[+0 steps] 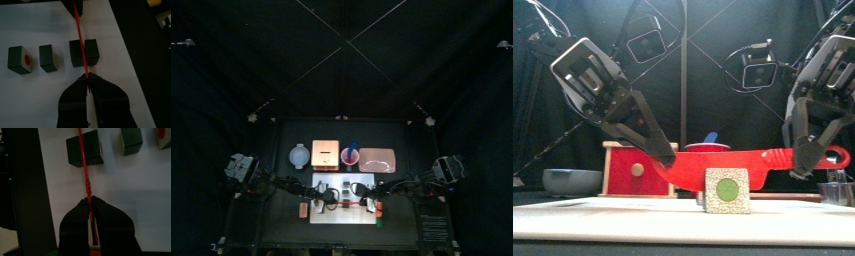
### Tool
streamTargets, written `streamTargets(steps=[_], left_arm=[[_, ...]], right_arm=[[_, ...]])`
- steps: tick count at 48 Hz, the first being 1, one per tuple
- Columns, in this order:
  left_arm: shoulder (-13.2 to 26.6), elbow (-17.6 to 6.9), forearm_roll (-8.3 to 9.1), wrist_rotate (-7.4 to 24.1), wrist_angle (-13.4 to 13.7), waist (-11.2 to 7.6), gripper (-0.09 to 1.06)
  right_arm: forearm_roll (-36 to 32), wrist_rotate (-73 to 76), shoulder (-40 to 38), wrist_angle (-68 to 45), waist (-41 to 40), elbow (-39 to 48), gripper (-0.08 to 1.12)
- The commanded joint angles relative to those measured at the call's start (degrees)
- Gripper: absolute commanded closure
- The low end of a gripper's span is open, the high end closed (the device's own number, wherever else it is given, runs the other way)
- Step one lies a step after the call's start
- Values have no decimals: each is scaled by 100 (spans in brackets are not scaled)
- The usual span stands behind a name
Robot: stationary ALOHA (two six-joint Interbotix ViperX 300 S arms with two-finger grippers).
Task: Place sushi on board then cut the sushi with the knife then place the pieces on the plate
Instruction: Cut the sushi into 4 pieces
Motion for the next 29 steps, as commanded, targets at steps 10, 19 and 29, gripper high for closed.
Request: streamTargets(steps=[10, 19, 29], left_arm=[[79, -149, 9, 0, -35, -88, 58], [53, -176, -18, -18, 0, -176, 58], [-9, -176, -281, -9, 9, -308, 58]], right_arm=[[149, 18, 123, -53, 114, -97, 72], [202, 18, 158, -70, 220, -158, 72], [334, 18, 158, -62, 369, -229, 72]])
